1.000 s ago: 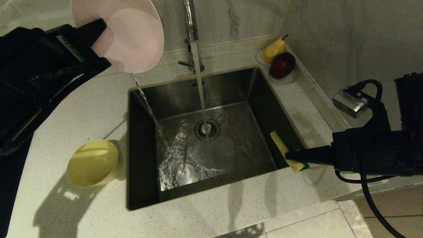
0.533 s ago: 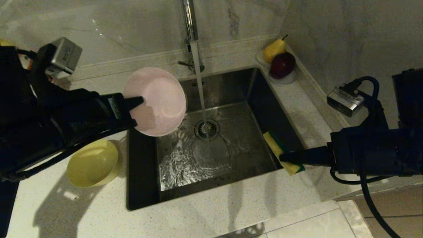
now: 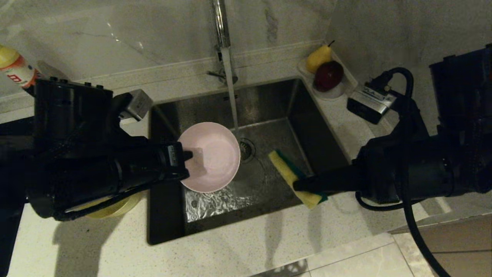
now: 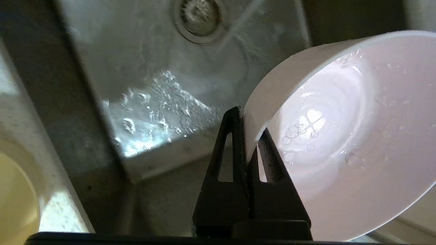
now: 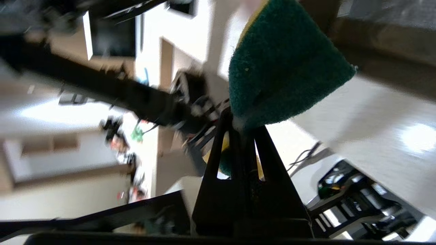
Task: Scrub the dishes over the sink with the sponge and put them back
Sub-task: Wipe the bowl
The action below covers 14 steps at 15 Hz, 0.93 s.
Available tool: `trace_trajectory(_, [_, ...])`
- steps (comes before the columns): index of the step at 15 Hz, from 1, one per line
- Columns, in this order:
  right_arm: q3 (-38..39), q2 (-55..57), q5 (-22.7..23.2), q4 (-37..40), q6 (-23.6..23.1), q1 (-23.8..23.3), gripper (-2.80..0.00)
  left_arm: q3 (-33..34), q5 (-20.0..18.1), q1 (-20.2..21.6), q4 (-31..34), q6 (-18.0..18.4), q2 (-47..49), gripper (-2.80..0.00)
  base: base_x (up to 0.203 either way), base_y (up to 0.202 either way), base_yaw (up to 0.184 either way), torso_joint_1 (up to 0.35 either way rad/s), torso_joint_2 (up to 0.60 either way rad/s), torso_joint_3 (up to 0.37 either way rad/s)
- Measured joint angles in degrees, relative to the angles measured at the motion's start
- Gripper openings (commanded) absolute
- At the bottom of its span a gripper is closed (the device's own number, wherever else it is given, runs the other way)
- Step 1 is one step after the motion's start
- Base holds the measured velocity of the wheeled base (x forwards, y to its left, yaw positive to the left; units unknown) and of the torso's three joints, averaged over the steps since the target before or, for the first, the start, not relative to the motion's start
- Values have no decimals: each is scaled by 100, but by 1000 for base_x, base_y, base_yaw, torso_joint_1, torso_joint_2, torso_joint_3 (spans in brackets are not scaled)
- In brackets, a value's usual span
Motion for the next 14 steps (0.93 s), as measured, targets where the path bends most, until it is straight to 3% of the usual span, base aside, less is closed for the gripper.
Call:
trace_trajectory(3, [-190, 233, -12, -7, -4, 505, -280, -47, 881, -376, -546, 147, 249, -280, 0, 0, 0, 0, 0, 0])
trace_trajectory(8, [-439, 778, -45, -36, -14, 663, -280, 91, 1661, -638, -1691, 621, 671, -280, 0, 0, 0, 0, 0, 0])
trace_trajectory(11, [-599, 1039, -42, -36, -5, 657, -280, 432, 1788, -784, -2645, 1025, 854, -280, 0, 0, 0, 0, 0, 0])
trace_trajectory(14, [-737, 1256, -36, -39, 9, 635, -280, 728, 1756, -856, -3178, 1128, 914, -280, 0, 0, 0, 0, 0, 0])
